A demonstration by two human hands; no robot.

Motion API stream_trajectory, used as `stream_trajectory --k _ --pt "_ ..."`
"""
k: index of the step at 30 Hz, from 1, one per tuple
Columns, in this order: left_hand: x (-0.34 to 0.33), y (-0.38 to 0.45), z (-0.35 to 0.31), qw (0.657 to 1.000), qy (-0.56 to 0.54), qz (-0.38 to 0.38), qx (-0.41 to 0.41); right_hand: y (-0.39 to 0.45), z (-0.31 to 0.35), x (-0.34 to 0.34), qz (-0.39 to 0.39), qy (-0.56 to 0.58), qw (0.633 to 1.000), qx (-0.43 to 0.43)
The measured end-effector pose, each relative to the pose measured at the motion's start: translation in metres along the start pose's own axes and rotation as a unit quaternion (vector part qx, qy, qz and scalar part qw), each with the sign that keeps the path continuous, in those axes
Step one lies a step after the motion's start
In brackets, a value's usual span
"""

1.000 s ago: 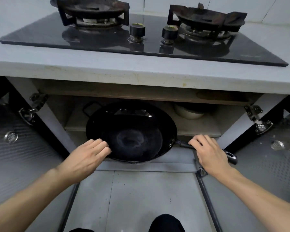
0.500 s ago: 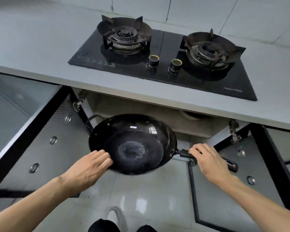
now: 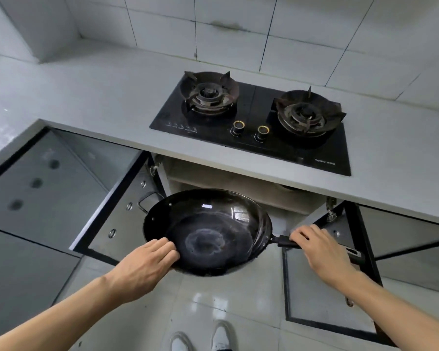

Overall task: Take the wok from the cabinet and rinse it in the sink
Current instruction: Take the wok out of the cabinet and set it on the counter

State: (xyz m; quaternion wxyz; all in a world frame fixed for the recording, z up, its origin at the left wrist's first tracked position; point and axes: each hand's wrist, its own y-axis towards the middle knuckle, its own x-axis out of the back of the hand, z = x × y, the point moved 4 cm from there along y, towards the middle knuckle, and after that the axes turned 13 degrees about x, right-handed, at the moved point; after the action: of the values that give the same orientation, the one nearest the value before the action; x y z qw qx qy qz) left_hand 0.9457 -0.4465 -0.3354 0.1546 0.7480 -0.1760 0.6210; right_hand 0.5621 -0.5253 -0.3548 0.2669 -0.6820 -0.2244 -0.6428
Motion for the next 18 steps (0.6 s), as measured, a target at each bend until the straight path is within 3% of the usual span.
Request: stream_trajectory --k 11,18 --pt "0.108 -0.027 0.006 0.998 0.067 -0.021 -0.003 0.003 0.037 0.095 -0.066 -0.007 0.998 -0.022" --pt "0.156 -0.043 0.041 0.990 0.113 -0.084 0.003 0.045 0.063 0.152 -0.134 -0.026 0.991 -0.006"
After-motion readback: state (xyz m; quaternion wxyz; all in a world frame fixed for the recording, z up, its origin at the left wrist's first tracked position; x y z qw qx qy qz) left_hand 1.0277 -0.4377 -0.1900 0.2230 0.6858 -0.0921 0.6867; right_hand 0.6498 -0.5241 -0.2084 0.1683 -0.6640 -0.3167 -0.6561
